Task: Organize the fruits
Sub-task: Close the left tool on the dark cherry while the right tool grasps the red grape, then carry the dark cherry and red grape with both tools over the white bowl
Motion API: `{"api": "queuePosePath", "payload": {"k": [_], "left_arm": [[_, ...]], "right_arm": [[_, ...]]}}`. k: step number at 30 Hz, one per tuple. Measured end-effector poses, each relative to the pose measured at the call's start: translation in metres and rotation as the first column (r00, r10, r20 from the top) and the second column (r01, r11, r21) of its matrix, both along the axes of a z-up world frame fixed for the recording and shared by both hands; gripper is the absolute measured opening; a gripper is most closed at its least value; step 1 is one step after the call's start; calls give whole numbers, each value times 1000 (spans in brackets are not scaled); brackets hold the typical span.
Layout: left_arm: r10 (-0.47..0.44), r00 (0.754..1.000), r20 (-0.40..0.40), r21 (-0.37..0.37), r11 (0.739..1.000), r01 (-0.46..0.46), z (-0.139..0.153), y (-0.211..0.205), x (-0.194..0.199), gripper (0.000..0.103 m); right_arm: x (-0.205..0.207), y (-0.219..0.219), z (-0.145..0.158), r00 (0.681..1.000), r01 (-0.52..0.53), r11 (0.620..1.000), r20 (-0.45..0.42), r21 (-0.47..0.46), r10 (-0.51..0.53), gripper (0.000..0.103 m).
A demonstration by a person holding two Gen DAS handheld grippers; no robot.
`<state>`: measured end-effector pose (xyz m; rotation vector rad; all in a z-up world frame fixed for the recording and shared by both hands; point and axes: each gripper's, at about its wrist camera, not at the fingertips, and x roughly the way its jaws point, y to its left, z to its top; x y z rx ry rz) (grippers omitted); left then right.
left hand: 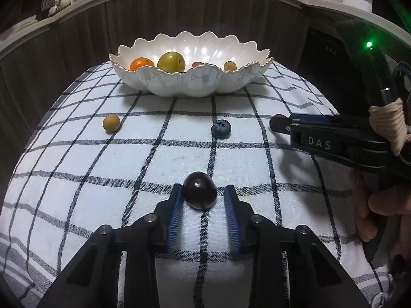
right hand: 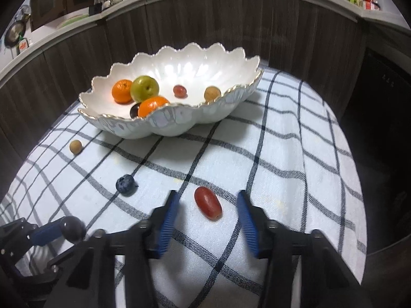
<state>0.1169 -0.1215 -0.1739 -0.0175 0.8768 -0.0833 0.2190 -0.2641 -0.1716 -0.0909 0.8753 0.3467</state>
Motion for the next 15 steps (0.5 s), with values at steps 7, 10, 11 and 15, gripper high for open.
{"api": "queuePosePath", "payload": {"k": [7, 10, 11, 15], "left_arm": [[1, 1000, 4, -7, 1000, -1, 0, 2, 1, 25], [2, 1000, 2, -9, 1000, -2, 0, 4, 2, 25], [3, 1000, 1, -9, 1000, -3, 0, 4, 2, 25], [15, 1000, 3, -8, 1000, -15, 2, 8, 3, 25]], "right_arm": [[1, 2, -2, 1000, 3, 1000, -16, -7, -3, 24], [0, 3, -1, 1000, 3, 1000, -12, -13, -3, 23], [-1, 3, -1, 1000, 3, 1000, -10, -12, -3, 23], [-4, 1, 3, 1000, 4, 1000, 0, -1, -4, 23]]}}
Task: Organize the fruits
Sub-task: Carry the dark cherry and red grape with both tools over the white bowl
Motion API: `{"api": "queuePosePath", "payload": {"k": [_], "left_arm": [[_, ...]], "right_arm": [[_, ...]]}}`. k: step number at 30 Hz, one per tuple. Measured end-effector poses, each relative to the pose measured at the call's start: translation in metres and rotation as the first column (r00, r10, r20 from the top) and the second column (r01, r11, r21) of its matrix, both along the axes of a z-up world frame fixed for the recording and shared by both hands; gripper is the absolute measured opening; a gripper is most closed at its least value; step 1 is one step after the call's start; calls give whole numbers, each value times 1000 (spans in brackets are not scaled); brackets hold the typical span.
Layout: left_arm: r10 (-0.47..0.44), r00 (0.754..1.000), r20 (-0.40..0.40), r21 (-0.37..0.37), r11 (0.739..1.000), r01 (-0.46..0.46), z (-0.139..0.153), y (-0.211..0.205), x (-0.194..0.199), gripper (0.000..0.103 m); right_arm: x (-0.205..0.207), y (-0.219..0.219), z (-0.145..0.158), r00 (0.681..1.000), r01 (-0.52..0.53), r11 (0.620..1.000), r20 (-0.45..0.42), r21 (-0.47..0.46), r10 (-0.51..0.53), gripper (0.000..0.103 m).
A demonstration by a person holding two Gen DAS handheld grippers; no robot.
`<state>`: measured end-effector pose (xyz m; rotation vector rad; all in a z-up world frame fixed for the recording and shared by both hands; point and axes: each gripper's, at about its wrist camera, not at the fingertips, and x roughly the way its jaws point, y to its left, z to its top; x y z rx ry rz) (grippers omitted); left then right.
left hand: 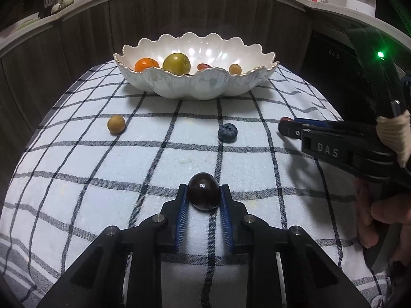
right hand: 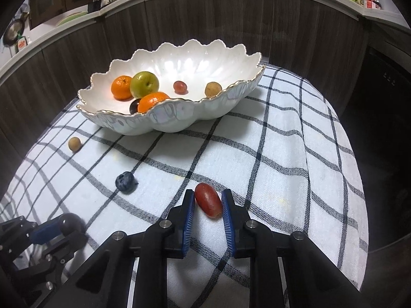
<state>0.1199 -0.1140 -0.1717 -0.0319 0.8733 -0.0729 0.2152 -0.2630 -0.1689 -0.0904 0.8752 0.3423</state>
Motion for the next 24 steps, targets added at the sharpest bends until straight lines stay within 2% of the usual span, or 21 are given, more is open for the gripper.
{"api": "queuePosePath", "payload": {"k": [24], "left_arm": [[17, 1000, 12, -21, 1000, -17, 17, 16, 7, 25]], "right_arm": [[-26, 6, 33, 999, 32, 999, 27, 28, -32, 23]]}}
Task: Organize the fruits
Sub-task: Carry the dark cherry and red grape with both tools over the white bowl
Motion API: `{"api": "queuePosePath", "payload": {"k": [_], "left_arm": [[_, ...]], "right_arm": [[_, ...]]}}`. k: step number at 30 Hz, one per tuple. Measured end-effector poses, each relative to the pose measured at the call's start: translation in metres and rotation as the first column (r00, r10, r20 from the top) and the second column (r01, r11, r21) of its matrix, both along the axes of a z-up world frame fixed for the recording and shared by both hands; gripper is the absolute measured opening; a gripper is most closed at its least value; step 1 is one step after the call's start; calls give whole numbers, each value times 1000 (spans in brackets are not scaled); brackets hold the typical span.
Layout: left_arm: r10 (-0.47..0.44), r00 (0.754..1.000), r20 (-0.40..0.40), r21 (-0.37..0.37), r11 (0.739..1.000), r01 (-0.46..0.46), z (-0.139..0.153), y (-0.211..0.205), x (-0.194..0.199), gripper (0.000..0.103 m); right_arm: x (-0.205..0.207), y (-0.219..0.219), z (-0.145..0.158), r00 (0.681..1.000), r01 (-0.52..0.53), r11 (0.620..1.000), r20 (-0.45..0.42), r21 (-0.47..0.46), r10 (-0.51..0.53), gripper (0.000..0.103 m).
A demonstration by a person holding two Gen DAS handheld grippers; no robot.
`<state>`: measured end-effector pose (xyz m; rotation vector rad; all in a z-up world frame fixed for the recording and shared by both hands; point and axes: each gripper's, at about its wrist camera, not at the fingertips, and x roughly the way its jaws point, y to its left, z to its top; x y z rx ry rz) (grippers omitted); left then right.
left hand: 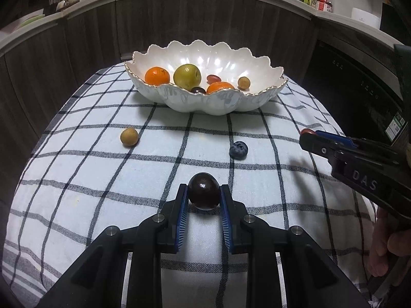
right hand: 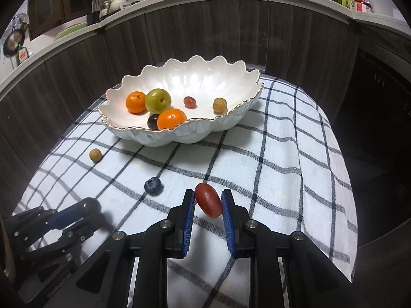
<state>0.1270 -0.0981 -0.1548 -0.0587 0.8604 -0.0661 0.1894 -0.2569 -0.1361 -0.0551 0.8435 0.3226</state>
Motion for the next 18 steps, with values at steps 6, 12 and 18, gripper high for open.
{"api": "queuePosePath", "payload": {"k": [6, 12, 18], "left_arm": [[-8, 999, 33, 1, 1000, 8, 9, 1, 0, 25], [0, 997, 72, 0, 1000, 0, 22, 6, 0, 25], [3, 994, 112, 3, 1000, -3, 34, 9, 2, 25]], "right_arm": [[-5, 0, 11, 1000, 1, 1000, 16, -9, 0, 23], [-7, 4, 25, 999, -5, 1000, 44, -9, 6, 23], [-6, 9, 39, 997, -13, 1000, 73, -11, 14, 23]]}}
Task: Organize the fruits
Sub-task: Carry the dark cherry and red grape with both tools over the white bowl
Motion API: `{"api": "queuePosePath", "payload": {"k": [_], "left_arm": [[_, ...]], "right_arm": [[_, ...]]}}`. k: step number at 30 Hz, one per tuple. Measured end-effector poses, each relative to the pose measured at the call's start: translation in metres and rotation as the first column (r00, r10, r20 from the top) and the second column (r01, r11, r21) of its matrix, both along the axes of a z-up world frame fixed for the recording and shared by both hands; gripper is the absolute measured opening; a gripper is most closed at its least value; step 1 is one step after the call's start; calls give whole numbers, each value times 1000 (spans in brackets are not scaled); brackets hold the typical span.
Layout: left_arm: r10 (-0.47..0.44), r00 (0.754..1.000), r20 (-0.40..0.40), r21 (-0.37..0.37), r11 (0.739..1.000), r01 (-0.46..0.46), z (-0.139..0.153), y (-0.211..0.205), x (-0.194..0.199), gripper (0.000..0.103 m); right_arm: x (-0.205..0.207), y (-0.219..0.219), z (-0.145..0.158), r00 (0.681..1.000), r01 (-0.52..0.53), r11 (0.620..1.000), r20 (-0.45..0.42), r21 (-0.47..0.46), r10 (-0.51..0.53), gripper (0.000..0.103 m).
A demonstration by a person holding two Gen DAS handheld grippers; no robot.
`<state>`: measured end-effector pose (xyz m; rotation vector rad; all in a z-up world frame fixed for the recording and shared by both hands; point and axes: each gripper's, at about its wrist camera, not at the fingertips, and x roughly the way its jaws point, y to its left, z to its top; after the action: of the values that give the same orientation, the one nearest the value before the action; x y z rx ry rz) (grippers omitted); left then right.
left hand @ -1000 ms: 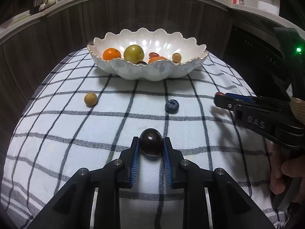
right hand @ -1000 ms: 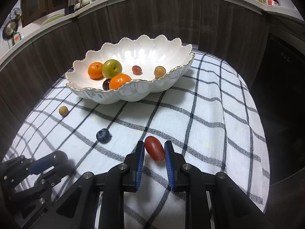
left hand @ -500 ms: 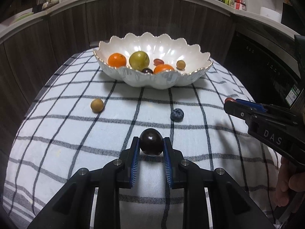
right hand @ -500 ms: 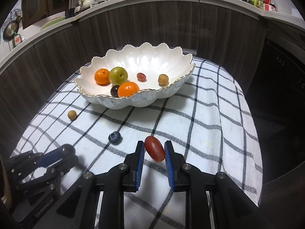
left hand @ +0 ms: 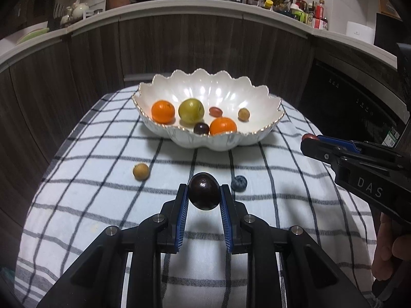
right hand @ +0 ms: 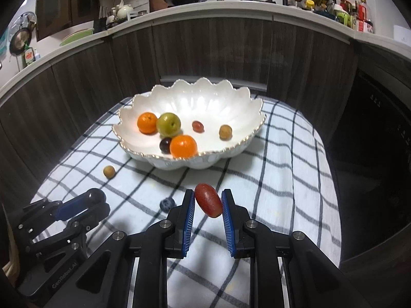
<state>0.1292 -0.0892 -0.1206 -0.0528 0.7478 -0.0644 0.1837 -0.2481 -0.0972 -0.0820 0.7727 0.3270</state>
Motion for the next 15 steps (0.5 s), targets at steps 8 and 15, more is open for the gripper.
{"api": "queuePosePath", "payload": {"k": [8, 15], "left_arm": [[9, 1000, 8, 3, 1000, -9, 10, 5, 7, 25], [3, 1000, 21, -9, 1000, -3, 29, 11, 21, 25]], "right_arm": [[9, 4, 13, 1000, -7, 1000, 29, -4, 7, 23], [21, 11, 22, 999, -13, 1000, 40, 12, 13, 23]]}}
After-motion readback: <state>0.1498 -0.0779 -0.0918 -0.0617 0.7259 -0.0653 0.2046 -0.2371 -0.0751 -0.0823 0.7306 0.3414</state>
